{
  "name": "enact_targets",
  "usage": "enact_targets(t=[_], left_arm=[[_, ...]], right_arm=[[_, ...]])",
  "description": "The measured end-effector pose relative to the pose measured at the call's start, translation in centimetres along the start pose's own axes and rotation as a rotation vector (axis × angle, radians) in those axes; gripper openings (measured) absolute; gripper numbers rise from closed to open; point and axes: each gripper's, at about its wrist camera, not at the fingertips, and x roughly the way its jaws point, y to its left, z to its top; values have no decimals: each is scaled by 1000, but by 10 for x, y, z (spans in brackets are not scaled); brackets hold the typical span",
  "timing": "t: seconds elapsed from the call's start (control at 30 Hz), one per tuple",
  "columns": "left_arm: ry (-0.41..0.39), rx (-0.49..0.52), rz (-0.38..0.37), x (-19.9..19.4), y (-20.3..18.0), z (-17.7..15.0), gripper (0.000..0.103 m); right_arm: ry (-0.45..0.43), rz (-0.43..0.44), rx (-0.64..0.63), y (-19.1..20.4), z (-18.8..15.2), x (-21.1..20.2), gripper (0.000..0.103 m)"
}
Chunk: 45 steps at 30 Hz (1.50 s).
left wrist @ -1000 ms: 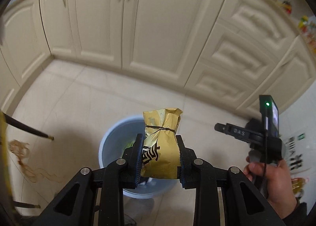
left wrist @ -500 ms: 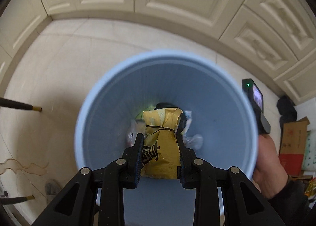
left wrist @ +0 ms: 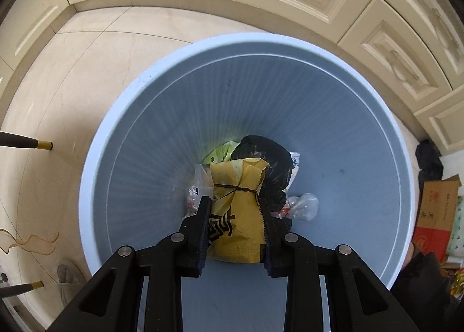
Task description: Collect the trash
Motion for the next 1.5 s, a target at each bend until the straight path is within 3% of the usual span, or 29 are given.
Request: enact_targets(t=[0.17, 0.33, 0.5, 0.6, 0.77, 0.9, 0.93, 1.0, 1.03, 1.07, 1.1, 1.13, 1.17, 1.33, 1.5], left_arm=[[-11, -9, -10, 0, -1, 1, 26], [-22, -11, -18, 2, -7, 2, 26], [-25, -36, -22, 7, -7, 6, 26], [-21, -42, -23, 1, -1, -1, 26], [-18, -39, -38, 2, -9, -3, 26], [-1, -36, -38, 5, -14, -6, 31], [9, -38, -36, 8, -16, -6, 36], [29, -49, -36, 11, -18, -6, 80], [17, -54, -36, 9, -20, -7, 85], [-2, -54, -33, 6, -21, -7, 91], [-13, -48, -29, 1, -17, -6, 100], [-18, -44, -9, 0, -19, -6, 102], [-22, -45, 0, -3, -21, -7, 102], [-31, -98, -8, -12, -26, -13, 102], [-85, -72, -22, -55, -33, -21, 102]], right_arm=[[-58, 18, 15, -25, -10, -49, 11], [-180, 45, -35, -37, -33, -153, 11], [-272, 130, -123, -21, -69, -260, 11], [-286, 214, -193, 5, -90, -304, 11], [-248, 318, -344, 54, -116, -329, 11], [-192, 368, -411, 94, -122, -316, 12], [-150, 363, -423, 98, -120, -306, 15], [-95, 338, -426, 101, -120, -289, 21], [-78, 353, -412, 101, -119, -285, 34], [-73, 344, -396, 99, -119, -284, 54], [-81, 339, -389, 97, -118, -285, 64], [-100, 346, -376, 94, -121, -292, 75], [-120, 351, -355, 90, -123, -298, 80], [-158, 366, -268, 67, -124, -332, 89], [-224, 371, -200, 59, -130, -384, 96]])
